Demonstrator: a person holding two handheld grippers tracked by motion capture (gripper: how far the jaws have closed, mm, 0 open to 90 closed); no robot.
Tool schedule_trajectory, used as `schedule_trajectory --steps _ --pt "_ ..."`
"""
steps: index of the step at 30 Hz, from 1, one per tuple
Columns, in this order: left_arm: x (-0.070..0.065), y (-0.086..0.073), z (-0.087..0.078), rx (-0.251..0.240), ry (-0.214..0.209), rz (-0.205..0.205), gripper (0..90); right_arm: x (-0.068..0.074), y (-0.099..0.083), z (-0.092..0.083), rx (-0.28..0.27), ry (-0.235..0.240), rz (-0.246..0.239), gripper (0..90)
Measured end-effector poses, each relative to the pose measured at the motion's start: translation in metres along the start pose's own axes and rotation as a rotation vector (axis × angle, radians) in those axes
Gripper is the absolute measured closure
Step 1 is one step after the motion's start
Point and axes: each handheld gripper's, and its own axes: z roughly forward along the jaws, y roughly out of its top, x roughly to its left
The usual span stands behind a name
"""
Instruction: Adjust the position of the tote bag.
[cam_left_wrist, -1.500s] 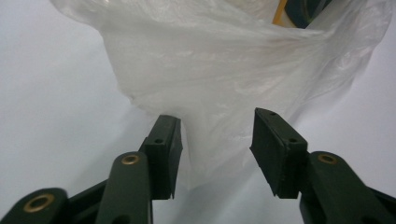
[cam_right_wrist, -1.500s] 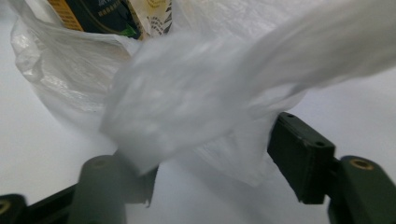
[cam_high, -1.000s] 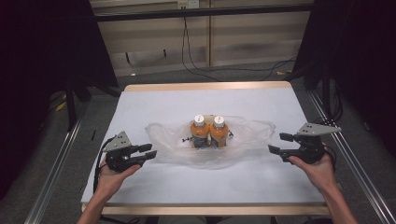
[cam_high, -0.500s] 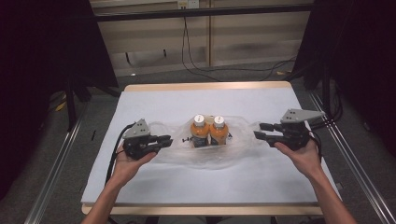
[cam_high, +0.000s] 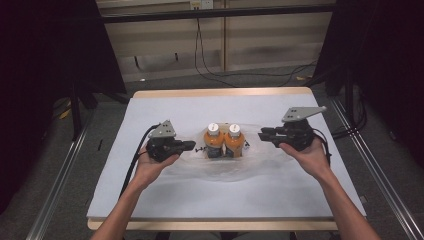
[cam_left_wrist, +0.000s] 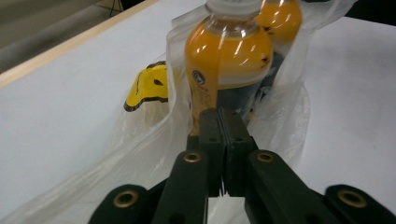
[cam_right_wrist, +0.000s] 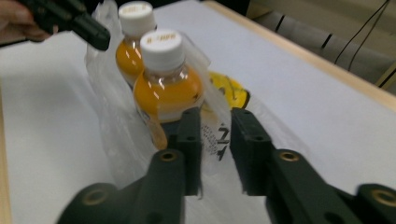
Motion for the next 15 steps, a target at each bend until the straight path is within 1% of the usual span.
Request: schedule_trajectory --steps 1,2,3,4,5,6,7,8,9,10,11,12,13,14,15 --pt "0.001 -0.001 0.003 0.004 -0.004 -0.001 90.0 0.002 0.000 0.007 0.025 0.004 -0.015 82.4" --pt "0.003 -0.002 0.008 0.024 -0.009 0.000 90.0 0.003 0.000 0.020 0.066 0.032 -0.026 87.3" --pt "0.005 -0.002 0.011 0.031 -0.022 -0.002 90.0 0.003 0.000 0.026 0.077 0.037 -0.030 88.8" --pt "0.007 -0.002 0.013 0.053 -0.013 0.000 90.0 0.002 0.001 0.032 0.083 0.052 -0.026 90.0" --pt "0.008 -0.003 0.016 0.069 -0.011 0.000 90.0 0.000 0.001 0.037 0.094 0.065 -0.025 90.0" --pt "0.009 -0.004 0.020 0.075 -0.019 -0.012 90.0 -0.002 0.001 0.041 0.106 0.066 -0.023 90.0" --pt "0.010 -0.005 0.024 0.103 -0.021 0.001 90.0 -0.003 0.000 0.046 0.120 0.073 -0.021 90.0" --pt "0.010 -0.005 0.024 0.103 -0.021 0.001 90.0 -0.004 -0.001 0.049 0.142 0.078 -0.018 90.0" --pt "0.010 -0.008 0.031 0.144 -0.029 0.009 90.0 -0.005 -0.002 0.053 0.160 0.074 -0.023 90.0" --pt "0.011 -0.009 0.035 0.156 -0.027 0.009 90.0 -0.006 -0.004 0.056 0.176 0.072 -0.023 90.0" --pt "0.011 -0.011 0.037 0.184 -0.016 0.013 89.6 -0.007 -0.007 0.059 0.189 0.079 -0.020 90.0" --pt "0.012 -0.013 0.040 0.180 -0.021 0.002 89.4 -0.009 -0.010 0.062 0.195 0.085 -0.016 90.0" --pt "0.013 -0.014 0.042 0.183 -0.024 -0.010 89.6 -0.010 -0.013 0.065 0.204 0.080 -0.015 90.0" --pt "0.014 -0.015 0.043 0.204 -0.028 0.005 89.7 -0.011 -0.015 0.068 0.216 0.081 -0.012 90.0" --pt "0.015 -0.016 0.045 0.212 -0.024 0.006 89.9 -0.012 -0.018 0.071 0.229 0.083 -0.009 90.0"
